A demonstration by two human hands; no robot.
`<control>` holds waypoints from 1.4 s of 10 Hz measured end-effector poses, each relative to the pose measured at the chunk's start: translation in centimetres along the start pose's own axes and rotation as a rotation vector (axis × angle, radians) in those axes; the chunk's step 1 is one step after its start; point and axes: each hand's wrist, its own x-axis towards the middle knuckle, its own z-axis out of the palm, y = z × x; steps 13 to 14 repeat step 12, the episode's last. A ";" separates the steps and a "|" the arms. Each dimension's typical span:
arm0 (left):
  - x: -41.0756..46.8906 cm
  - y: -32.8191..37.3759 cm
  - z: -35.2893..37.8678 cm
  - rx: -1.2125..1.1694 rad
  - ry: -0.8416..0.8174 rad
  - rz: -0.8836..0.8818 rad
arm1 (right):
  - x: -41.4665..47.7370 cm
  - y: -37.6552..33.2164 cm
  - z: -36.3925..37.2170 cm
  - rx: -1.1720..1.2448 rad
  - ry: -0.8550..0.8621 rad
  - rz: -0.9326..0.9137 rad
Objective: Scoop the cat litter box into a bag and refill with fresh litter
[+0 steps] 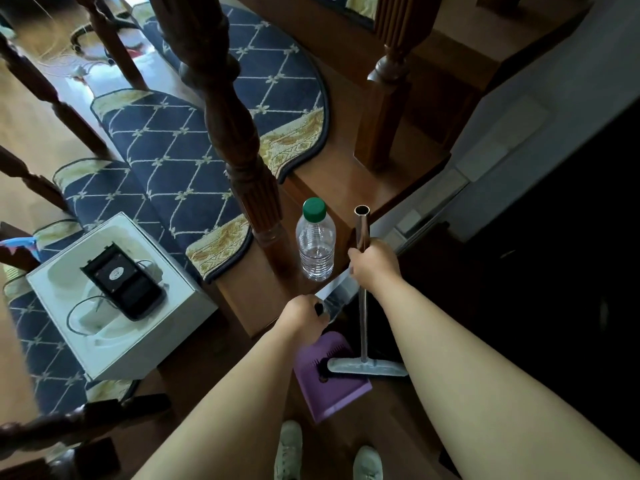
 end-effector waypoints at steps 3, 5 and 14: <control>-0.6 -0.7 -0.6 0.017 -0.015 -0.032 | 0.8 1.8 0.9 -0.015 -0.011 -0.018; -0.9 -0.8 -0.4 -0.019 0.003 -0.091 | 0.4 2.1 0.7 -0.057 -0.023 -0.013; -13.7 3.8 -5.4 -0.105 0.422 0.004 | -13.1 -0.7 -7.6 -0.281 -0.012 -0.262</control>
